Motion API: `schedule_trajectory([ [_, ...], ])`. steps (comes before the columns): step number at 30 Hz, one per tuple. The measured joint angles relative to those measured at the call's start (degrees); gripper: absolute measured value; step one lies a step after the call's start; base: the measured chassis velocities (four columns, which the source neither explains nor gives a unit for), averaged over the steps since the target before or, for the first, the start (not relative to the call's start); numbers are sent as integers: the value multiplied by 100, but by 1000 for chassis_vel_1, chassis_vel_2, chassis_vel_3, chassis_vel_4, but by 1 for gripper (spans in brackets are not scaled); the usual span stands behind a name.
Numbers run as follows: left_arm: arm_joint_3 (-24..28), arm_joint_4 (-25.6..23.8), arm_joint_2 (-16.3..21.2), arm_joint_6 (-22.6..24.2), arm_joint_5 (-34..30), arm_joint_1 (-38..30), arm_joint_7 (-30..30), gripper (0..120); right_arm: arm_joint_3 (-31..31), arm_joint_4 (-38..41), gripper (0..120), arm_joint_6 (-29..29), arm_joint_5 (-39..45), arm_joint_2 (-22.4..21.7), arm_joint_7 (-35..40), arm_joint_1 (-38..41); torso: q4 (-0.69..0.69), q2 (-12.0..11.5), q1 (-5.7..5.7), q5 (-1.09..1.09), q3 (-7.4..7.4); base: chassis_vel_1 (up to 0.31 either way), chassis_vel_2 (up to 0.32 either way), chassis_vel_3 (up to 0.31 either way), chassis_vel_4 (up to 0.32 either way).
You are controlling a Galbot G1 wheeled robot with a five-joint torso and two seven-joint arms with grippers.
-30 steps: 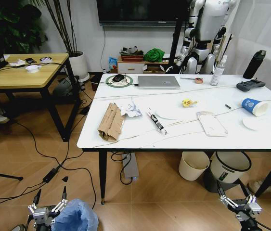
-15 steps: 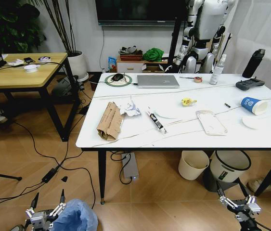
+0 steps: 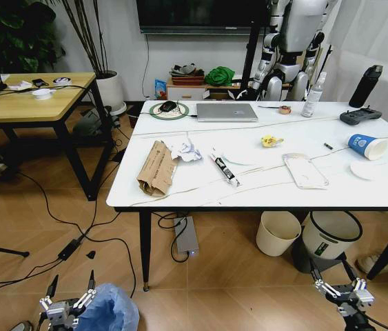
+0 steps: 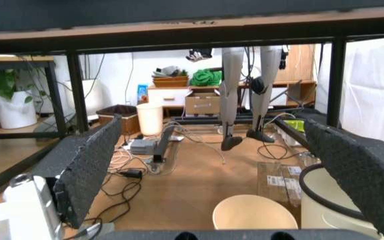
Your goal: Pick up the trash bin and place the trash from the table into it.
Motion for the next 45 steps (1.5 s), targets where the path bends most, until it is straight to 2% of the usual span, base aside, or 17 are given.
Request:
schedule_trajectory([
  [10,37,9,6,183,32,-7,3,100,8,-2,100,-47,4,49,8,83,0,-268,-115,0,-154,0,0,0,0],
  [19,-68,271,60,416,44,36,0,100,-52,-134,100,-16,-66,201,12,204,0,-519,-219,0,-300,0,0,0,0],
  [45,-172,680,104,361,-126,196,6,100,-142,-317,100,67,-148,293,11,281,0,-1156,-481,0,-675,0,0,0,0],
])
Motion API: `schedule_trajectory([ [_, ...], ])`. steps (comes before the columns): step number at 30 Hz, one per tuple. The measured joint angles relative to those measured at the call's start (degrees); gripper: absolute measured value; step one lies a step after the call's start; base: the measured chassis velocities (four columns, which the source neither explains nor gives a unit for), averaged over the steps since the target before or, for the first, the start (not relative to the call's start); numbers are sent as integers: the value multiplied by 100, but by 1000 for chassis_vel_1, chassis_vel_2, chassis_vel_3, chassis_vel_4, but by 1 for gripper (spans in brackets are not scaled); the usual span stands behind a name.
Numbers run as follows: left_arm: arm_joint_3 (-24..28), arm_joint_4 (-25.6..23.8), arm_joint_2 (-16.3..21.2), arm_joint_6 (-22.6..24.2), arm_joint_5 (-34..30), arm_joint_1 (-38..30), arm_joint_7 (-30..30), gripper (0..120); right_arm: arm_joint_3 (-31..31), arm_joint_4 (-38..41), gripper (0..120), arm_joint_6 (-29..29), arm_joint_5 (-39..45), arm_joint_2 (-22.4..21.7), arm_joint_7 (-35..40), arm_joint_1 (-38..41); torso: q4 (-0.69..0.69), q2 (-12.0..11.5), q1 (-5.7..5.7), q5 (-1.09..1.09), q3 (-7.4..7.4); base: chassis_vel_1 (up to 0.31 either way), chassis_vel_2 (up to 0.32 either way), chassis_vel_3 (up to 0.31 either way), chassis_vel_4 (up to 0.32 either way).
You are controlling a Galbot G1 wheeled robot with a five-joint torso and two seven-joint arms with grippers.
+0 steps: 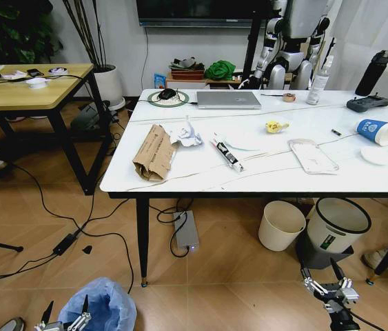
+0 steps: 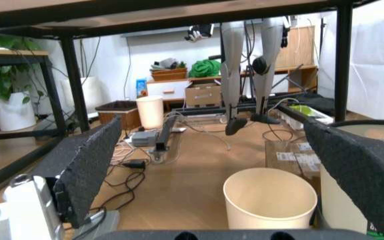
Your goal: Pick up the trash bin and place the trash from the table into it.
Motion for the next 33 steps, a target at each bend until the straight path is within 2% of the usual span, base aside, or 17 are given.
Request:
schedule_trajectory([
  [22,-14,126,76,88,-96,48,91,100,-10,35,100,36,-20,14,-12,-44,0,-522,-208,1,-314,0,0,0,0],
  [30,-54,269,240,396,-283,85,111,100,-2,23,100,36,-20,51,-13,-17,1,-707,-273,0,-435,0,0,0,0],
  [33,-83,396,381,666,-571,68,158,100,-8,-51,100,67,-20,126,-20,27,0,-795,-306,0,-489,0,0,0,0],
])
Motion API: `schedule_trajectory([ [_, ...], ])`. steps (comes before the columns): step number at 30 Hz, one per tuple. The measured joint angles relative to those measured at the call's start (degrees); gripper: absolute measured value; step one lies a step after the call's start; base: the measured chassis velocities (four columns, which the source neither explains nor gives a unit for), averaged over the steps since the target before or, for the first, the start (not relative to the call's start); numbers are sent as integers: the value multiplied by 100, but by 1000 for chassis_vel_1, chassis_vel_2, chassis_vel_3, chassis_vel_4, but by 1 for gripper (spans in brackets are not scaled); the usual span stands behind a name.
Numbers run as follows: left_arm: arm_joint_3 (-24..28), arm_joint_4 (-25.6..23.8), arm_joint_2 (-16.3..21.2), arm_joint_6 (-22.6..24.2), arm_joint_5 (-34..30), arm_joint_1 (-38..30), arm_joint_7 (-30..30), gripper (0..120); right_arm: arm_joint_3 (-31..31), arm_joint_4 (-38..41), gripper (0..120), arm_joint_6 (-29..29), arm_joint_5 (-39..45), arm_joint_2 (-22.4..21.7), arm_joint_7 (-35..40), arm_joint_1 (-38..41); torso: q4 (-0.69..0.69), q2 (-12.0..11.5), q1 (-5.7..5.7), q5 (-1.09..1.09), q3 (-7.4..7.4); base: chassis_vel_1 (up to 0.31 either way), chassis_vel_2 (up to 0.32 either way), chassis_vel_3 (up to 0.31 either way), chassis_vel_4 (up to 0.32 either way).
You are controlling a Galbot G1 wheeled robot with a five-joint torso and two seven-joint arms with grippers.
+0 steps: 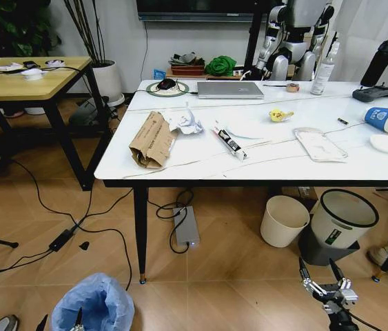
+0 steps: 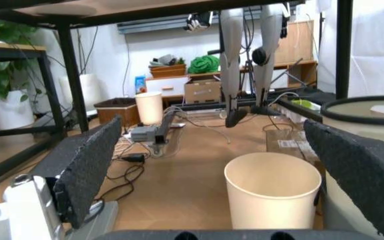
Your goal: Pick up the trash bin and place the trash from the table into it.
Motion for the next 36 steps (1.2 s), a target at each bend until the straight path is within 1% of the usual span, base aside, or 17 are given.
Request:
schedule_trajectory([
  [2,-18,92,49,59,-78,-33,17,100,-5,-41,100,23,0,39,-5,19,0,-36,-14,1,-23,0,0,0,0],
  [4,-55,291,110,63,-121,-120,50,100,-15,-95,100,46,0,117,-10,40,0,-89,-33,-1,-58,0,0,0,0],
  [7,-102,760,229,-119,-152,-280,104,100,-24,-193,100,87,0,243,-28,84,0,-155,-62,-1,-93,0,0,0,0],
  [8,-102,760,229,-119,-152,-280,104,100,-24,-193,100,87,0,243,-28,84,0,-155,-62,-1,-93,0,0,0,0],
  [11,-105,1007,307,-140,-195,-375,107,100,-26,-266,100,124,1,308,-55,101,1,-166,-70,1,-96,0,0,0,0],
  [13,-101,1050,334,72,-308,-432,159,100,-25,-311,100,145,3,329,-74,105,0,-165,-71,-2,-96,0,0,0,0],
  [14,-101,1050,334,72,-308,-432,159,100,-25,-311,100,145,3,329,-74,105,0,-165,-71,-2,-96,0,0,0,0],
  [15,-93,1050,349,173,-357,-439,173,100,-23,-321,100,151,4,331,-76,105,-1,-165,-71,-2,-95,0,0,0,0],
  [16,-78,1049,368,374,-435,-467,192,100,-20,-343,100,162,7,334,-80,103,0,-163,-71,1,-92,0,0,0,0],
  [20,-75,1226,378,696,-417,-766,215,100,7,-379,100,186,19,322,-87,78,0,-150,-66,-1,-83,0,0,0,0],
  [23,-68,1298,385,761,-369,-862,218,100,13,-384,100,189,20,319,-89,70,-2,-145,-65,1,-81,0,0,0,0],
  [26,-36,1538,368,826,-245,-1041,269,100,37,-385,100,191,25,318,-90,57,0,-135,-60,-1,-75,0,0,0,0],
  [28,-31,1588,361,842,-229,-1074,281,99,40,-382,100,191,26,320,-90,56,-1,-132,-60,0,-74,0,0,0,0],
  [29,-26,1635,354,853,-210,-1102,296,97,43,-377,100,190,26,321,-90,55,0,-131,-59,0,-73,0,0,0,0],
  [30,-23,1694,344,850,-178,-1137,340,91,49,-367,100,187,26,320,-90,54,0,-128,-58,1,-72,0,0,0,0],
  [32,-17,1765,328,844,-135,-1171,401,84,55,-353,100,181,26,320,-90,54,0,-124,-57,7,-70,0,0,0,0],
  [36,0,1849,302,843,-129,-1201,441,68,65,-330,100,171,15,321,-90,42,0,-118,-54,6,-66,0,0,0,0],
])
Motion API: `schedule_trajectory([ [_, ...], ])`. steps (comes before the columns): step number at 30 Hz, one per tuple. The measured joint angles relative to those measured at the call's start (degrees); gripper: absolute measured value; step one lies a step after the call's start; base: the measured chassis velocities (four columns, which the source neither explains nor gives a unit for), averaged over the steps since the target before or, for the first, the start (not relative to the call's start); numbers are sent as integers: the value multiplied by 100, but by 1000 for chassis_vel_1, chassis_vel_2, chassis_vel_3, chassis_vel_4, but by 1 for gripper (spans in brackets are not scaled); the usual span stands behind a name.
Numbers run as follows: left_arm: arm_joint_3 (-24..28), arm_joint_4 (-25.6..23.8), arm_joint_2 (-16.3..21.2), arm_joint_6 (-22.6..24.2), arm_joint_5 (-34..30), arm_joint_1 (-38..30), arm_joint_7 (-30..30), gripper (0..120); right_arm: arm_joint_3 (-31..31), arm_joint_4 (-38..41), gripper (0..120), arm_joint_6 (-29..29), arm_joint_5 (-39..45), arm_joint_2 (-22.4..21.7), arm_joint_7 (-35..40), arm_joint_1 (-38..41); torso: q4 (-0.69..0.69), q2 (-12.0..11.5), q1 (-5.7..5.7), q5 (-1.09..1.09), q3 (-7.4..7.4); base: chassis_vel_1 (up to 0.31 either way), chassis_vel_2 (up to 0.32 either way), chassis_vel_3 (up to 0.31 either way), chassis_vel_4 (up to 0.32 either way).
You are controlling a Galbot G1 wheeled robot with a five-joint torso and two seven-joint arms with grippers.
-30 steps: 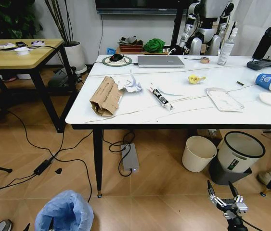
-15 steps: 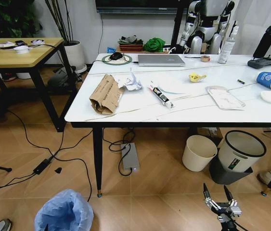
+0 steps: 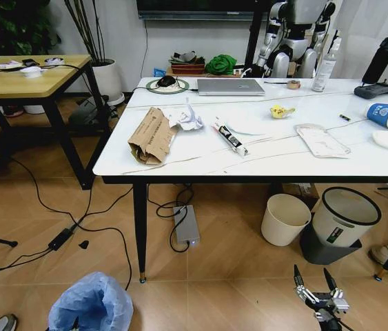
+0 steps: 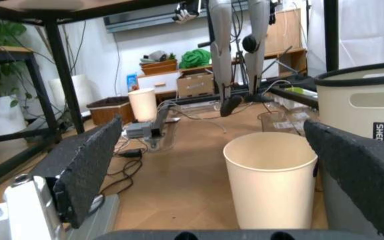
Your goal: Pick up the trash bin and place the trash from the table into it.
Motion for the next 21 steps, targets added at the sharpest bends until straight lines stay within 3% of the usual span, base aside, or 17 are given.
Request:
schedule_trajectory([
  [6,9,63,3,14,-13,2,11,51,0,15,100,-8,-19,3,1,-16,0,4,2,-3,3,0,0,0,0],
  [8,21,72,5,36,-31,18,41,41,1,22,100,-11,-34,3,4,-16,0,5,4,-15,5,0,0,0,0],
  [11,20,106,20,24,-54,21,38,27,1,35,100,-25,-47,0,9,-18,-1,10,5,-4,7,0,0,0,0],
  [15,20,110,15,11,-72,35,44,18,3,46,100,-32,-53,-7,12,-23,0,12,6,-5,8,0,0,0,0],
  [17,22,108,6,3,-88,43,48,7,3,51,100,-35,-55,-18,15,-23,-1,15,6,-6,9,0,0,0,0],
  [21,24,65,5,-11,-93,62,63,1,5,54,100,-36,-59,-27,17,-25,-2,16,7,-5,10,0,0,0,0],
])
